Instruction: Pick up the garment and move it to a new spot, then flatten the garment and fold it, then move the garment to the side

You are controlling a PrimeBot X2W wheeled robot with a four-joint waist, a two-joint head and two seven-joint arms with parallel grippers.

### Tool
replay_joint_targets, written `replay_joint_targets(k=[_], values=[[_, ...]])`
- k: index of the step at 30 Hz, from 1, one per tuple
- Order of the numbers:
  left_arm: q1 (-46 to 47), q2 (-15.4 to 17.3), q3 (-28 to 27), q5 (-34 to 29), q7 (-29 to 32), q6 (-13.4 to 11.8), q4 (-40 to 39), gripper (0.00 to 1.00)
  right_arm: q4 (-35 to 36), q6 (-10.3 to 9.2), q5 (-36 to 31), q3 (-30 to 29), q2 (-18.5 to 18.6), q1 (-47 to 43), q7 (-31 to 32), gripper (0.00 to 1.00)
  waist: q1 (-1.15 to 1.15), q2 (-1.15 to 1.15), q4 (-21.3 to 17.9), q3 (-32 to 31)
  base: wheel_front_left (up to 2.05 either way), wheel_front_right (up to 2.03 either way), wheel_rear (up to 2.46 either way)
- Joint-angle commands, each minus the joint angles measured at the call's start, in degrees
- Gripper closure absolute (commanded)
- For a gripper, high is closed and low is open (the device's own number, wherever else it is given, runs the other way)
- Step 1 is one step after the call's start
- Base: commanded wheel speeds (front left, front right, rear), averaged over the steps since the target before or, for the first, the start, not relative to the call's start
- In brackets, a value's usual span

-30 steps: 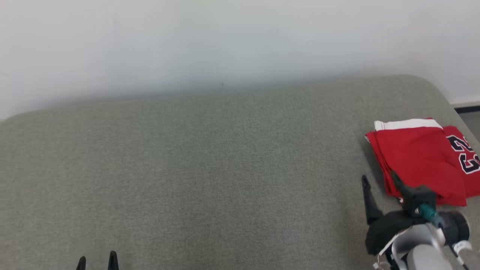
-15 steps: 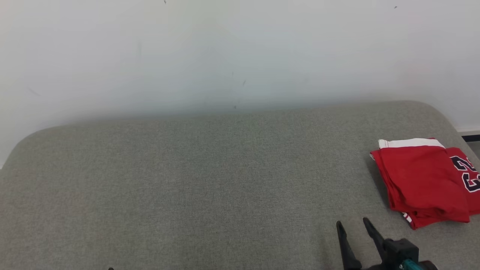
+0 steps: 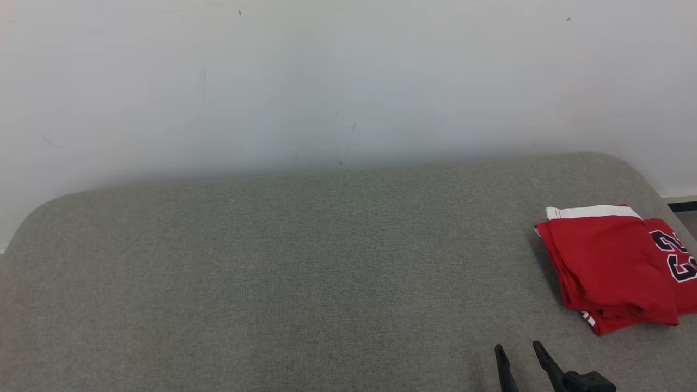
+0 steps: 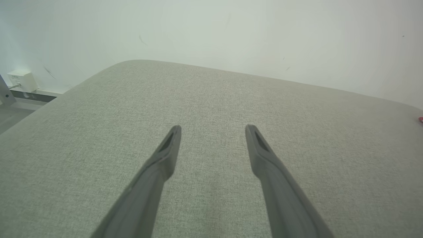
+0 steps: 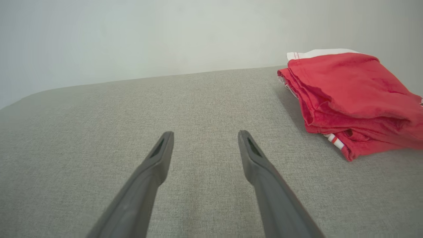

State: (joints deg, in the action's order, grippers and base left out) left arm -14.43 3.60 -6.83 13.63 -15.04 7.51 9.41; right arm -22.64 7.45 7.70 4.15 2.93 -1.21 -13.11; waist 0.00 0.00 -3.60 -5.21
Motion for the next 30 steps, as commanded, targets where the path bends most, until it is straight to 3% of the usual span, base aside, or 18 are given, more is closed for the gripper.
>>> replay_joint_targets(k=[1,30], values=[[-0.64,0.05,0.06,-0.35,-0.15,-0.05,0.19,0.00,-0.17,-0.01,-0.10,-0.45,-0.05,-0.46,-0.29,0.00,0.00,0.00,0.15,-0.04,0.00,0.00,0.00],[-0.53,-0.13,0.68,-0.22,-0.15,-0.06,0.06,0.00,-0.63,-0.01,0.22,-1.49,-0.05,-0.67,-1.51,0.00,0.00,0.00,-0.01,0.41,0.00,0.00,0.00]])
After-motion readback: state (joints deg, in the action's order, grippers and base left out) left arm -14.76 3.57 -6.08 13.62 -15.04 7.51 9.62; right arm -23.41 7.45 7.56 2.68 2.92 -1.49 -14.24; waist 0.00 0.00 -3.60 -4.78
